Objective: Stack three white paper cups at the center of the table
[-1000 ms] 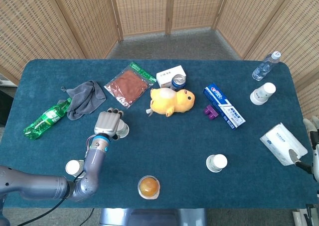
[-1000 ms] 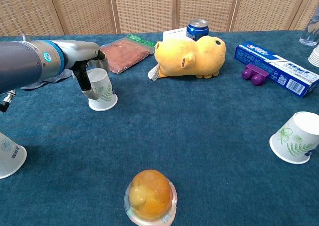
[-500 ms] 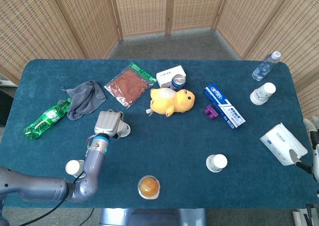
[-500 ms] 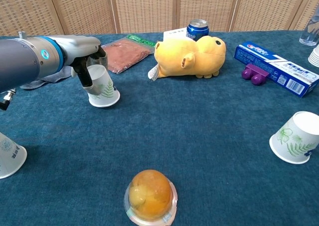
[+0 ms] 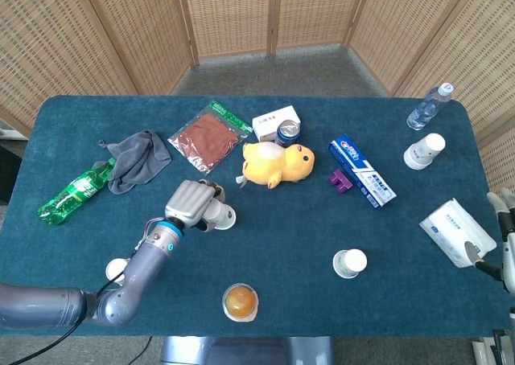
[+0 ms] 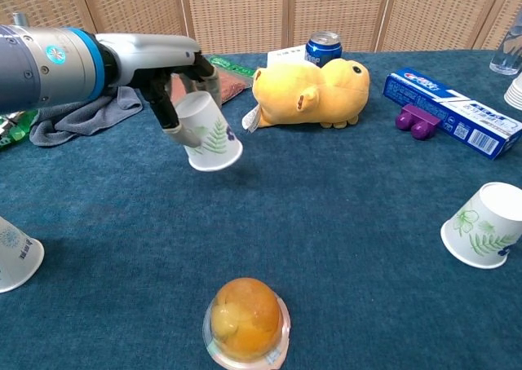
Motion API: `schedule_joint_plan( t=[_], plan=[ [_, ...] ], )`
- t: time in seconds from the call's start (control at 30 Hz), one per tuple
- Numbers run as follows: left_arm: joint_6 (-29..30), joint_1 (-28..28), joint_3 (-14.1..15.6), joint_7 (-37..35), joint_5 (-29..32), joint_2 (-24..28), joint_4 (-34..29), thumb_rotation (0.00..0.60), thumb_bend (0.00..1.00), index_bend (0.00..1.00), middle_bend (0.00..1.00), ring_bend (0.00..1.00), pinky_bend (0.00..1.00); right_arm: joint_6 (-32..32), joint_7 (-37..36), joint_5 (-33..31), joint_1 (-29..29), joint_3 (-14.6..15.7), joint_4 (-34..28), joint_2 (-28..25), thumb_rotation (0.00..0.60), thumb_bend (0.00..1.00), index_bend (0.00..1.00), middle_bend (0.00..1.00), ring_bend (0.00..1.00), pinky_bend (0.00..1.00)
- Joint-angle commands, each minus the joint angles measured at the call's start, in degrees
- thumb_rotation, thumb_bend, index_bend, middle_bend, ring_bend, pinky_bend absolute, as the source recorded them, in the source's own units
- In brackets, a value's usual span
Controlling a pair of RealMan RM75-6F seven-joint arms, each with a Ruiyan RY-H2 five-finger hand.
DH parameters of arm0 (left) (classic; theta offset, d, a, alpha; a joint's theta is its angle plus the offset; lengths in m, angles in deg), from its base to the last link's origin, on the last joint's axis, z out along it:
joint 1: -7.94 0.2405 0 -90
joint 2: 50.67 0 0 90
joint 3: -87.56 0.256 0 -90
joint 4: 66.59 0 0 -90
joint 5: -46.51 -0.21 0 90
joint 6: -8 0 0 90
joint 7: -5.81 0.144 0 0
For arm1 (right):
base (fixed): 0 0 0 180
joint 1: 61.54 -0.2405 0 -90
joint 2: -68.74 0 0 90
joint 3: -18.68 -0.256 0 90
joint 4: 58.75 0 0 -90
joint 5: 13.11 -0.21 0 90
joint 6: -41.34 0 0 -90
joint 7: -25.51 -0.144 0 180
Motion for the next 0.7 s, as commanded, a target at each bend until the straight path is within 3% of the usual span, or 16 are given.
schedule_joint_plan(
  t=[0.03,0.2,0.7],
  plan=[
    [-1.18,-0.59,0.34,-1.53,-2.07,-0.44,-0.01,0.600,0.25,0.39,0.39,0.30,0.47,0.01,0.06,0.00,0.01,0.02,-0.06,0.01,0.600,0.32,0.12,0.02,0.00,0.02],
    [-1.28,-2.24,0.44,-1.94,-3.04,-3.04,1.28,0.600,0.25,0.39,0.39,0.30,0.47,0.15,-0.28,-0.21,0.09,-0.15,-0.08,-0.18,0.600,0.32,0.12,0.02,0.00,0.02],
    [-0.05,-10.41,-0.30,4.39,6.52,-10.97,7.24,0.600,0.25,0.39,0.38,0.29,0.46,0.42,-1.97,-0.42,0.39,-0.46,-0.17,-0.88,0.600,0.32,0.12,0.02,0.00,0.02]
  ],
)
